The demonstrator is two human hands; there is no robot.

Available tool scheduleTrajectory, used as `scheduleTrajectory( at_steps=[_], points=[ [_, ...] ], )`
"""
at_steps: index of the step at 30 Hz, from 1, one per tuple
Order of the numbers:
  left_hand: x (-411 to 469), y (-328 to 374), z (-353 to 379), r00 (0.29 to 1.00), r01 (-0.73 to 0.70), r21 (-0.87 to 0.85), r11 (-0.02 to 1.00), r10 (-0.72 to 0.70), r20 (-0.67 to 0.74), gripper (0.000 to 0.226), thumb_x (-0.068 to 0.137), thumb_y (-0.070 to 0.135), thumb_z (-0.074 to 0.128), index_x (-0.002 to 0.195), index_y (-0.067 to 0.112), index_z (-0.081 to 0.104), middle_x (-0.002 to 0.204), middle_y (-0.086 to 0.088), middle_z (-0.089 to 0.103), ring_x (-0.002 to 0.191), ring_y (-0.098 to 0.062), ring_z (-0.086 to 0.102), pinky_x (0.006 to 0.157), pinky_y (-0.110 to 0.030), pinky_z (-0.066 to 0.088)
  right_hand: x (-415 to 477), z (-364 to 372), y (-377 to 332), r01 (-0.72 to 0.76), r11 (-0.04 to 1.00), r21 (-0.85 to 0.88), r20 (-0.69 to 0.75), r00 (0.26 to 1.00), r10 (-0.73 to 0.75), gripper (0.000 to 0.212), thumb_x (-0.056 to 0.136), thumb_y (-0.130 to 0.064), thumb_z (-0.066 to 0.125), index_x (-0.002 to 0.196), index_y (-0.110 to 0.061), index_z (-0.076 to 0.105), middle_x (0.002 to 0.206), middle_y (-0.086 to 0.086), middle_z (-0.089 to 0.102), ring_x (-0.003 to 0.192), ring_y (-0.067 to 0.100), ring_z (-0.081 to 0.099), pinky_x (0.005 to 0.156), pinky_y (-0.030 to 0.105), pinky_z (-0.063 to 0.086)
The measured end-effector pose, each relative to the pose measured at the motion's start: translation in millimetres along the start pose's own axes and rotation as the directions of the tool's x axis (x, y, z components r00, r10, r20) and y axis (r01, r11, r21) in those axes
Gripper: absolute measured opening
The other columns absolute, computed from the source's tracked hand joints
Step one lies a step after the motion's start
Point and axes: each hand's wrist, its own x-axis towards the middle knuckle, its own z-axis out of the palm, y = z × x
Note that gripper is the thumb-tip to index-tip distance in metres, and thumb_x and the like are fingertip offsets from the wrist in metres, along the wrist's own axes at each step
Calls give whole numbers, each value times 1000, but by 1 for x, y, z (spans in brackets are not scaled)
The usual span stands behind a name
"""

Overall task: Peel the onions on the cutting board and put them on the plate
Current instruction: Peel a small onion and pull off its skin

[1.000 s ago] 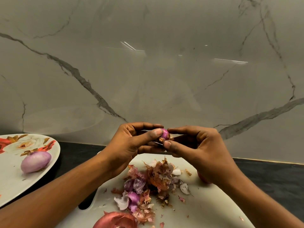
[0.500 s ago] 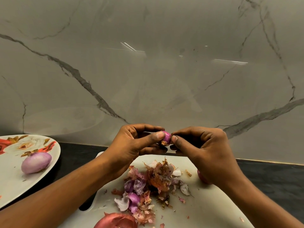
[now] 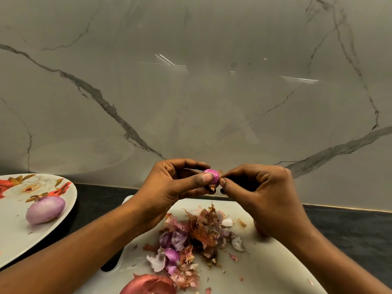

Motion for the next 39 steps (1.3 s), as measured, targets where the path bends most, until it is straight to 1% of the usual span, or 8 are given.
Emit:
scheduleTrajectory(
  at_steps=[8, 10, 14, 18, 24, 28, 35, 39],
  points=[
    [0, 0, -3, 999, 12, -53, 999, -9, 51, 37, 78, 8, 76, 115, 2, 72, 111, -22, 77, 100, -41, 77, 83, -32, 65, 2, -1, 2, -62, 998, -6, -47, 997, 61, 9, 88, -17, 79, 95, -22, 81, 80, -9, 78, 74, 10, 77, 68, 30, 65],
    [1, 0, -4, 998, 12, -54, 998, -9, 56, 38, 79, 7, 76, 116, 1, 71, 112, -22, 77, 100, -42, 77, 84, -33, 65, 2, -1, 2, -57, 998, 0, -44, 997, 57, 9, 88, -16, 80, 95, -21, 82, 81, -10, 78, 75, 9, 77, 69, 28, 65],
    [2, 0, -3, 999, 4, -51, 999, -2, 40, 37, 79, 6, 77, 115, 0, 71, 111, -22, 78, 99, -39, 77, 80, -29, 64, 0, -1, -2, -14, 1000, 4, 8, 1000, 14, 16, 88, -14, 81, 104, -17, 82, 89, -14, 79, 81, 1, 76, 72, 16, 61],
    [1, 0, -3, 1000, -1, -46, 999, 2, 27, 38, 78, 6, 76, 115, -1, 70, 109, -20, 78, 98, -35, 78, 77, -27, 64, -2, 0, -3, -27, 999, -18, 55, 998, 28, 20, 88, -18, 81, 108, -20, 81, 92, -15, 79, 83, -2, 75, 75, 17, 62],
    [1, 0, -2, 999, 4, -41, 999, -2, 39, 38, 79, 7, 76, 116, 0, 70, 110, -22, 78, 98, -38, 78, 78, -27, 64, 0, -1, -3, -34, 999, -38, 25, 999, 35, 9, 89, -21, 79, 97, -19, 83, 81, -11, 78, 74, 6, 76, 68, 23, 64],
    [1, 0, -3, 998, 14, -58, 998, -10, 61, 34, 83, 6, 77, 116, -1, 70, 112, -22, 77, 96, -38, 78, 76, -27, 64, 1, -1, -1, -59, 997, -53, -1, 998, 59, 7, 89, -18, 78, 94, -20, 83, 78, -11, 77, 73, 5, 75, 67, 21, 63],
    [4, -6, -9, 990, 33, -96, 995, -19, 137, 30, 86, 7, 72, 116, 4, 75, 122, -27, 72, 106, -49, 73, 92, -44, 64, 4, -3, 2, -127, 989, -69, -82, 989, 121, 6, 88, -19, 78, 91, -23, 82, 76, -12, 77, 71, 6, 75, 69, 28, 65],
    [4, -5, -10, 987, 40, -114, 993, -22, 157, 30, 87, 8, 69, 116, 4, 75, 123, -27, 71, 105, -46, 73, 90, -40, 65, 5, -5, 4, -157, 985, -69, -126, 981, 147, 7, 88, -16, 79, 89, -23, 81, 74, -10, 77, 69, 6, 75, 68, 30, 66]
  ],
)
